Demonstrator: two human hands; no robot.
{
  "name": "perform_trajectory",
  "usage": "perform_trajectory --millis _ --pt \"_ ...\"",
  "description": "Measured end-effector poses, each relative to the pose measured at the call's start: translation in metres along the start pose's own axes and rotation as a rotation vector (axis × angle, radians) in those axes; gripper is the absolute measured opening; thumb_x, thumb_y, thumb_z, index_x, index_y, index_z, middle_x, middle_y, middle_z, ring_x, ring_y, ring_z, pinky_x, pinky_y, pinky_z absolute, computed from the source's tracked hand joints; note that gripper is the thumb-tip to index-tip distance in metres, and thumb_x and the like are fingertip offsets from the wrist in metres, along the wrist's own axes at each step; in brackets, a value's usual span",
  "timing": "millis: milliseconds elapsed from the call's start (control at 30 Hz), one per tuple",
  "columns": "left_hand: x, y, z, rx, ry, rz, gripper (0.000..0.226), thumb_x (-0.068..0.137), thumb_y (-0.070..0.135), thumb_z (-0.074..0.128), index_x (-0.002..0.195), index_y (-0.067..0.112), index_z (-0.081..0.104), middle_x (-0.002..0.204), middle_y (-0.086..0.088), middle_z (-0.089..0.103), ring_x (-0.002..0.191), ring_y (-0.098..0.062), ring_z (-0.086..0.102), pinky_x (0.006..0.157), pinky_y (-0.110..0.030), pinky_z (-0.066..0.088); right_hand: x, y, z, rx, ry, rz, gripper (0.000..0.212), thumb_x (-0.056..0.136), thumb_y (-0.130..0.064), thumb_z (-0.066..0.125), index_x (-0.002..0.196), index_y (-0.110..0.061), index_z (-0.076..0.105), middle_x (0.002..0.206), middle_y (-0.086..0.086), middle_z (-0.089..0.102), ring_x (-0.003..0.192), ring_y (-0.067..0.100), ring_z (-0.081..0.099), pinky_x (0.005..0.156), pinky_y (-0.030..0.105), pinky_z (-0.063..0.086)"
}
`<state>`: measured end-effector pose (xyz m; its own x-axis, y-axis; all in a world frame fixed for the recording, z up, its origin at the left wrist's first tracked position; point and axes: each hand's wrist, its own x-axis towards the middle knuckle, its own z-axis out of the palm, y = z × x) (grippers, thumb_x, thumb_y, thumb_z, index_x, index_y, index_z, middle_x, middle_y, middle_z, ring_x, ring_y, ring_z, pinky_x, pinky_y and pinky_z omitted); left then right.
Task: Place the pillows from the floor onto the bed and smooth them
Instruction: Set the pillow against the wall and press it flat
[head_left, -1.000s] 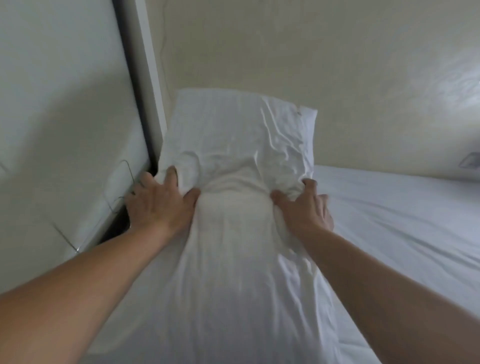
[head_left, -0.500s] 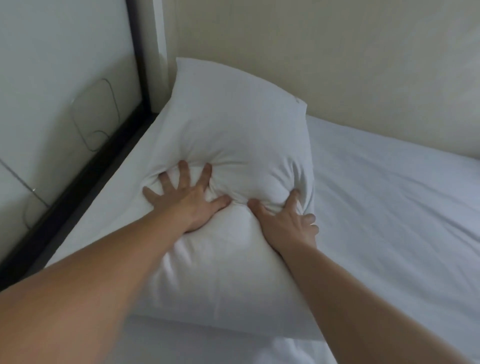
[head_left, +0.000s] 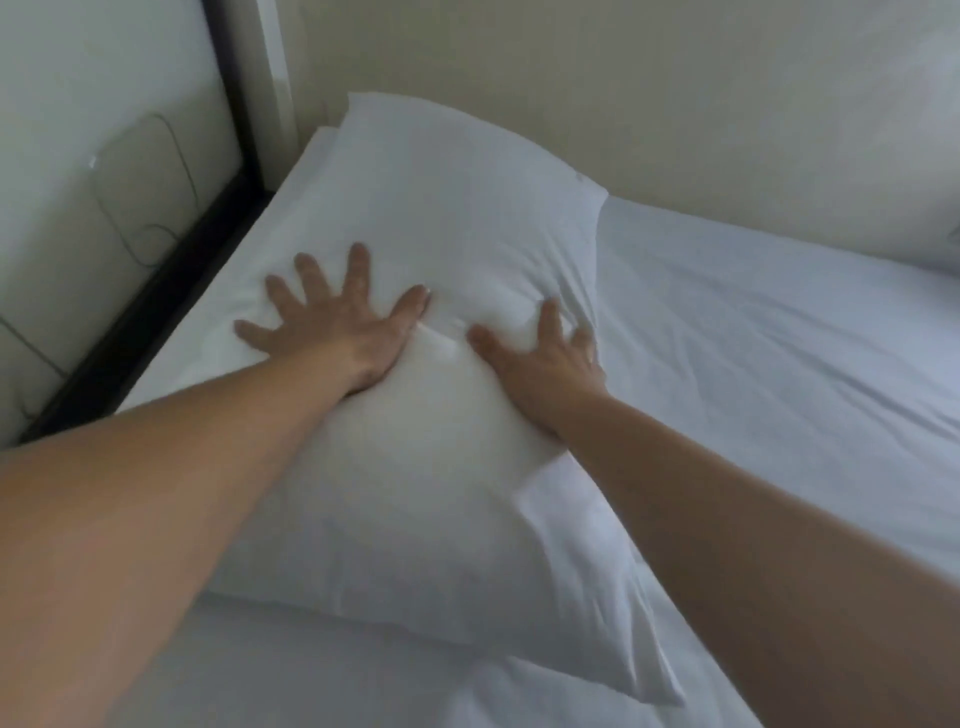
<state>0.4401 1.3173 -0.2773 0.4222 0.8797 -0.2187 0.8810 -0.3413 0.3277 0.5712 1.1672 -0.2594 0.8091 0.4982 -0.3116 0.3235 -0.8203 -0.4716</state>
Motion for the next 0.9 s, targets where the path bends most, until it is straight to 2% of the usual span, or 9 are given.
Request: perform_trajectory --millis 67,133,267,367,433,467,567,667,900 --pt "-0.003 -0.031 0.018 -0.099 -0.055 -0.244 0.122 0.039 0.103 0.0 0.145 0.046 -0.015 0.161 -0.01 -0.009 0.145 -0.038 -0.006 0.108 -0.069 -0.003 0.014 0.011 0.002 0.276 -0.059 0.222 0.125 0.049 -0.088 0.059 0.149 -0.038 0.003 0.156 0.012 0.019 0.134 0.042 0.031 0.104 0.052 0.033" --pt "-0.012 -0.05 0.021 -0.134 -0.066 -0.345 0.133 0.031 0.105 -0.001 0.147 0.042 -0.014 0.159 -0.022 0.001 0.144 -0.041 0.001 0.109 -0.069 -0.002 0.024 0.017 -0.001 0.395 -0.015 0.264 0.117 0.055 -0.073 0.073 0.147 -0.024 0.02 0.144 0.012 0.041 0.124 0.037 0.045 0.091 0.042 0.04" --pt "-0.009 -0.034 0.007 -0.085 0.092 -0.244 0.113 0.055 0.095 -0.004 0.15 0.033 -0.008 0.157 -0.027 0.007 0.142 -0.044 0.01 0.11 -0.066 0.0 0.058 -0.022 -0.028 0.212 0.278 -0.055 0.073 0.069 -0.052 0.073 0.131 -0.025 0.045 0.122 0.008 0.06 0.111 0.033 0.056 0.079 0.034 0.039" --pt "0.014 0.015 -0.004 -0.059 0.346 0.13 0.09 0.072 0.085 -0.004 0.149 0.039 -0.008 0.161 -0.01 -0.01 0.145 -0.036 -0.007 0.109 -0.063 -0.01 0.07 -0.01 -0.021 -0.064 0.248 0.023 0.076 0.075 -0.059 0.063 0.138 -0.027 0.033 0.13 0.016 0.047 0.116 0.038 0.049 0.089 0.043 0.038" --pt "0.036 0.045 -0.003 -0.008 0.391 0.341 0.084 0.073 0.084 -0.008 0.147 0.045 -0.007 0.161 0.001 -0.012 0.145 -0.033 -0.014 0.107 -0.066 -0.013 0.079 -0.005 -0.021 -0.165 0.392 0.032 0.078 0.079 -0.063 0.05 0.144 -0.028 0.023 0.141 0.017 0.035 0.126 0.037 0.038 0.097 0.05 0.03" --pt "0.045 0.051 0.004 0.027 0.365 0.38 0.083 0.072 0.084 -0.008 0.147 0.047 -0.007 0.161 0.004 -0.012 0.145 -0.032 -0.016 0.107 -0.068 -0.012 0.089 -0.011 -0.019 -0.117 0.487 -0.073 0.077 0.08 -0.065 0.042 0.146 -0.032 0.02 0.147 0.013 0.03 0.131 0.035 0.034 0.1 0.052 0.025" --pt "0.08 0.039 0.043 0.024 0.229 0.352 0.079 0.073 0.083 -0.006 0.145 0.05 -0.012 0.159 0.009 -0.019 0.144 -0.031 -0.019 0.106 -0.071 -0.009 0.126 -0.04 0.0 -0.094 0.445 -0.36 0.073 0.079 -0.069 0.022 0.147 -0.043 0.013 0.159 -0.005 0.015 0.142 0.024 0.018 0.106 0.056 0.015" --pt "0.106 0.029 0.061 0.149 0.216 0.373 0.082 0.067 0.086 -0.009 0.143 0.052 -0.014 0.158 0.01 -0.024 0.143 -0.031 -0.021 0.106 -0.072 -0.008 0.154 -0.034 0.041 -0.149 0.193 -0.272 0.071 0.082 -0.07 0.016 0.148 -0.045 0.002 0.161 -0.011 -0.002 0.147 0.018 -0.003 0.11 0.062 -0.001" --pt "0.1 0.033 0.058 0.221 0.08 0.362 0.09 0.056 0.091 -0.014 0.138 0.056 -0.022 0.156 0.011 -0.029 0.144 -0.029 -0.021 0.106 -0.07 -0.009 0.145 -0.009 0.044 -0.11 0.176 -0.202 0.08 0.077 -0.077 0.012 0.149 -0.041 0.002 0.162 -0.006 -0.001 0.147 0.02 -0.004 0.113 0.056 -0.006"
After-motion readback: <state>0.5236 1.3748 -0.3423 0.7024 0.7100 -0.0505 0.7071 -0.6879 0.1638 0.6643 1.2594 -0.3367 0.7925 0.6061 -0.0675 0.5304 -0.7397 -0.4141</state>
